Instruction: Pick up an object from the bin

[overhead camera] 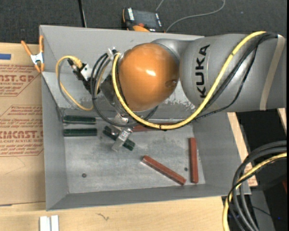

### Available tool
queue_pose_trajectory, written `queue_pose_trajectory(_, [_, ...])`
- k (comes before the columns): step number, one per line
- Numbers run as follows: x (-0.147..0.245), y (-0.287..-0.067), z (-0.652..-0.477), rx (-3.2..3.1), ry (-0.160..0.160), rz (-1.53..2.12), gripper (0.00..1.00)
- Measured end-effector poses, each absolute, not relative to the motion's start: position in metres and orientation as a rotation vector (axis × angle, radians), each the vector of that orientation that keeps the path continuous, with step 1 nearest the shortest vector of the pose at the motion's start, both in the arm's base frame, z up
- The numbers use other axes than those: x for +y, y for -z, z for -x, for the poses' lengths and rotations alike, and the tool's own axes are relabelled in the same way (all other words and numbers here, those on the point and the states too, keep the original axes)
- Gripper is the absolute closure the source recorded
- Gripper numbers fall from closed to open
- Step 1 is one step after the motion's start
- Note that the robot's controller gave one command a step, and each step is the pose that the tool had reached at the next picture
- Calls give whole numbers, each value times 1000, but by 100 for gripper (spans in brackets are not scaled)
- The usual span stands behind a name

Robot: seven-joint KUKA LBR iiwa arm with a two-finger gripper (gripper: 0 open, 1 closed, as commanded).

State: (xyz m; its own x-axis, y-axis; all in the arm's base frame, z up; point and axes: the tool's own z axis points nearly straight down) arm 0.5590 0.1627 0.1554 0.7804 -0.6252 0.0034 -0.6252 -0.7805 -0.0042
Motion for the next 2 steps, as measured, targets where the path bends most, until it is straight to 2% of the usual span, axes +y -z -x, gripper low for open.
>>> queue_pose_trajectory(1, [166, -151, -556, 1031, -6, 2964, 100])
queue_pose_trajectory(2, [163, -216, -555, 1058, 5, 2953, 100])
